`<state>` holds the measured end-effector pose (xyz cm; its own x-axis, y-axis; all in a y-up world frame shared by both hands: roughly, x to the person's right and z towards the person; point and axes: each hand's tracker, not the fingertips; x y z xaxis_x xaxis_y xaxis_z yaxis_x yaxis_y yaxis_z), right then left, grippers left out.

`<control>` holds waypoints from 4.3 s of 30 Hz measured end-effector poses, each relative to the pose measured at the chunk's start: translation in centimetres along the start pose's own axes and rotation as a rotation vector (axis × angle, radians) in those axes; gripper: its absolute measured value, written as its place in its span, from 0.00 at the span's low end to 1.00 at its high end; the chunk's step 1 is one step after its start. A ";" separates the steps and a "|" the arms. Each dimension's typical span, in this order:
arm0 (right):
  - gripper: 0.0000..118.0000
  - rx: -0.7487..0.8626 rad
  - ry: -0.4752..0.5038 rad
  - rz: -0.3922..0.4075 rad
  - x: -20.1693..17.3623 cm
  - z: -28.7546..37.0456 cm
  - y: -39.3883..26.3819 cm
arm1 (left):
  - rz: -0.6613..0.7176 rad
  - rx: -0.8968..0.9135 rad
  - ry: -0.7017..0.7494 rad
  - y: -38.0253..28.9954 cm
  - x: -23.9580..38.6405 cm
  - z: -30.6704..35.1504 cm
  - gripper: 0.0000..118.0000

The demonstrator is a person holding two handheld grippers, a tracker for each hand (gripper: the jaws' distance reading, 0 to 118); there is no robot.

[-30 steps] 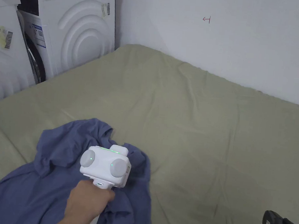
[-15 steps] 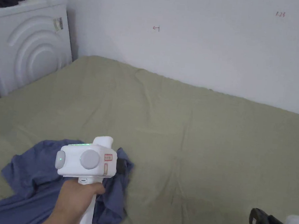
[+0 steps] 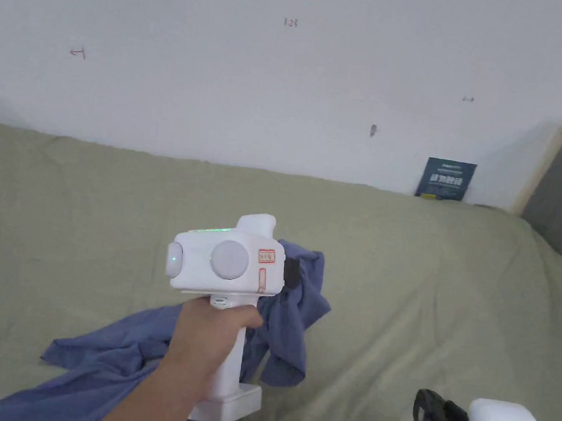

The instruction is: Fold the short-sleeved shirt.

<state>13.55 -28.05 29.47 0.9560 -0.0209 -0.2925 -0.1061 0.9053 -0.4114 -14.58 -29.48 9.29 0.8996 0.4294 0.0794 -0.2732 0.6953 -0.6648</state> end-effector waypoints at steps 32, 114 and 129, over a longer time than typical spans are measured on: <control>0.01 0.020 0.115 0.000 -5.6 6.6 -4.1 | -0.263 0.081 0.198 -27.4 -2.8 26.2 0.57; 0.18 -0.712 -0.120 0.015 5.5 -38.7 -0.9 | 0.164 -0.210 0.331 -14.2 -27.1 17.6 0.01; 0.01 -0.438 0.027 -0.098 8.1 -26.9 8.2 | 0.182 -0.093 0.439 -12.6 -27.2 17.6 0.00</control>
<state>13.13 -32.23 0.55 0.9605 -0.1135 -0.2542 -0.1270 0.6339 -0.7629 -41.65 -39.75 28.59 0.9043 0.2418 -0.3519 -0.4259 0.5686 -0.7038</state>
